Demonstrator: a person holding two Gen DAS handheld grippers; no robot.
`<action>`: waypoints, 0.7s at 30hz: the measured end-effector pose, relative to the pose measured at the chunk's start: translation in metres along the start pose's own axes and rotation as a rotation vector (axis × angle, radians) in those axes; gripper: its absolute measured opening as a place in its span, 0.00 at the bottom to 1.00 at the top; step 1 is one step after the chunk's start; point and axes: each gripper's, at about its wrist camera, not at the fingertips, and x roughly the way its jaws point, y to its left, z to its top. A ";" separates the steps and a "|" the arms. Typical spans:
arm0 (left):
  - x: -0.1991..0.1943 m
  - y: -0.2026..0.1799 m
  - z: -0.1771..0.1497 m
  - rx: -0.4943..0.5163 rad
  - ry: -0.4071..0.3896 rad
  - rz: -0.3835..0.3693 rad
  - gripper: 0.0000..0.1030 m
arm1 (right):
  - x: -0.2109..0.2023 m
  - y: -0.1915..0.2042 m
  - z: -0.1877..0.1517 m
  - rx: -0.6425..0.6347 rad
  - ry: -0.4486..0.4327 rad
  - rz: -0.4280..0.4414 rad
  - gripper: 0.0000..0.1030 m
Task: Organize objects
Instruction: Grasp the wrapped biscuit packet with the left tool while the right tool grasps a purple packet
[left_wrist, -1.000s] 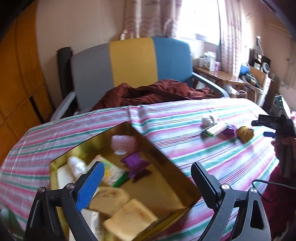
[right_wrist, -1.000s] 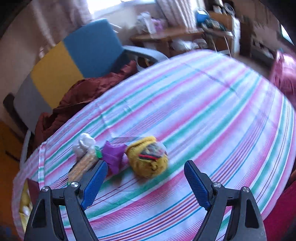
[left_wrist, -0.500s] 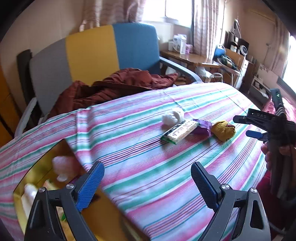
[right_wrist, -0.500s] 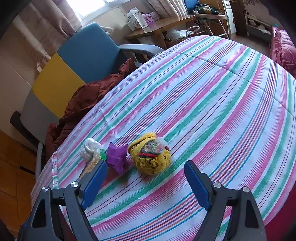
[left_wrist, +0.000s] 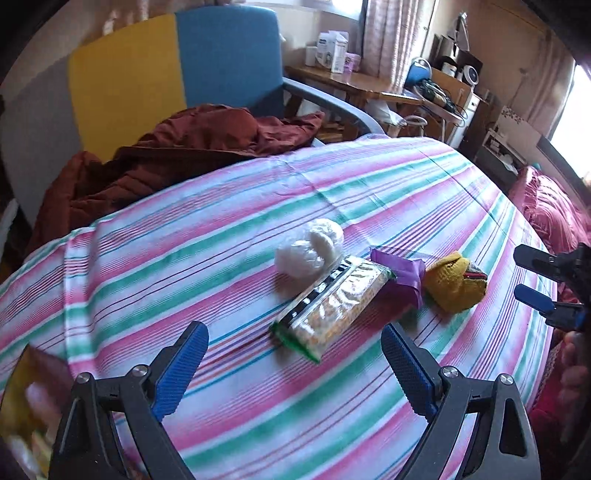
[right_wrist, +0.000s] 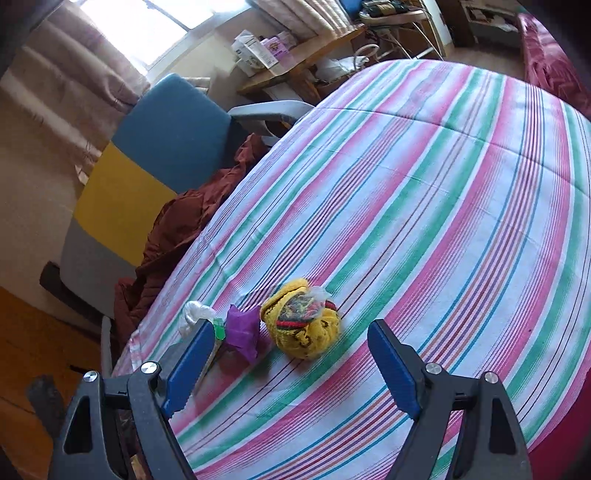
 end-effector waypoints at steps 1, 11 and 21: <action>0.007 -0.001 0.002 0.006 0.015 -0.010 0.93 | 0.001 -0.001 0.000 0.006 0.003 0.003 0.84; 0.060 -0.012 0.017 0.092 0.074 -0.065 0.92 | 0.006 0.004 -0.002 -0.016 0.033 0.019 0.84; 0.078 -0.007 0.020 0.118 0.092 -0.045 0.50 | 0.013 0.008 -0.005 -0.044 0.067 0.012 0.84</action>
